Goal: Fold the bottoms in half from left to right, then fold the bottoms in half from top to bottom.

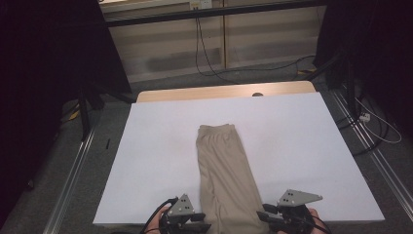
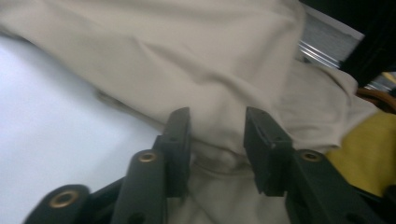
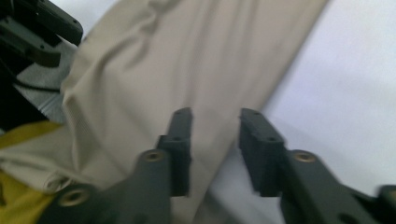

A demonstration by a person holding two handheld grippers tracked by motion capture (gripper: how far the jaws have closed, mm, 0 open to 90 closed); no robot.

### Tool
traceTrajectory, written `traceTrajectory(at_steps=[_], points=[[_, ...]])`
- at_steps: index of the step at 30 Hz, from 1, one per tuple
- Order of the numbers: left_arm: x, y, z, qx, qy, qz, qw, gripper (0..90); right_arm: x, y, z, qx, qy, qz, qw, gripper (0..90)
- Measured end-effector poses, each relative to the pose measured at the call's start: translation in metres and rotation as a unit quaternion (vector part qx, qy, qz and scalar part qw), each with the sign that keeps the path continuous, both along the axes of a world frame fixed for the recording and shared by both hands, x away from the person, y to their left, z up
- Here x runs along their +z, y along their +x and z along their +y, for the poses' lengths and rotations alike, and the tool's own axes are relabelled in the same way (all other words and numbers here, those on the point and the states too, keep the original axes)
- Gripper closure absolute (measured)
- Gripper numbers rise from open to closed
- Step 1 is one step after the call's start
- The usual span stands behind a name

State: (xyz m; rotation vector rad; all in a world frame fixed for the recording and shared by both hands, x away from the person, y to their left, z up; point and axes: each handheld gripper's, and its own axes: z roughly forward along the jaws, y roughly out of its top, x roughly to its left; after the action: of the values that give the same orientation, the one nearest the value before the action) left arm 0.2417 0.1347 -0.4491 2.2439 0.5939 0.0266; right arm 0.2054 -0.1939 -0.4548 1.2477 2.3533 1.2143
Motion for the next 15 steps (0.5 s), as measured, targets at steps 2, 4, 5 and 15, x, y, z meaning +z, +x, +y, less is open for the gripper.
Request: traceTrajectory(at_steps=[2, 4, 5, 15], points=[[0.0, 0.006, 0.0, 0.024, -0.004, -0.017, 0.9995, 44.8, 0.003, 0.006, 0.0, -0.001, 0.01, -0.018, 0.9998, 56.7], [0.001, 0.012, 0.002, 0.048, -0.009, -0.029, 0.9984, 36.9, 0.005, 0.011, 0.001, -0.003, 0.013, -0.031, 0.9994, 49.6], [0.001, 0.016, 0.003, 0.06, -0.017, -0.029, 0.9976, 31.5, 0.006, 0.013, 0.0, -0.006, 0.014, -0.036, 0.9992, 46.2], [0.006, 0.051, 0.011, 0.126, -0.027, -0.073, 0.989, 13.9, 0.016, 0.04, -0.011, -0.022, 0.027, -0.056, 0.9978, 30.7]])
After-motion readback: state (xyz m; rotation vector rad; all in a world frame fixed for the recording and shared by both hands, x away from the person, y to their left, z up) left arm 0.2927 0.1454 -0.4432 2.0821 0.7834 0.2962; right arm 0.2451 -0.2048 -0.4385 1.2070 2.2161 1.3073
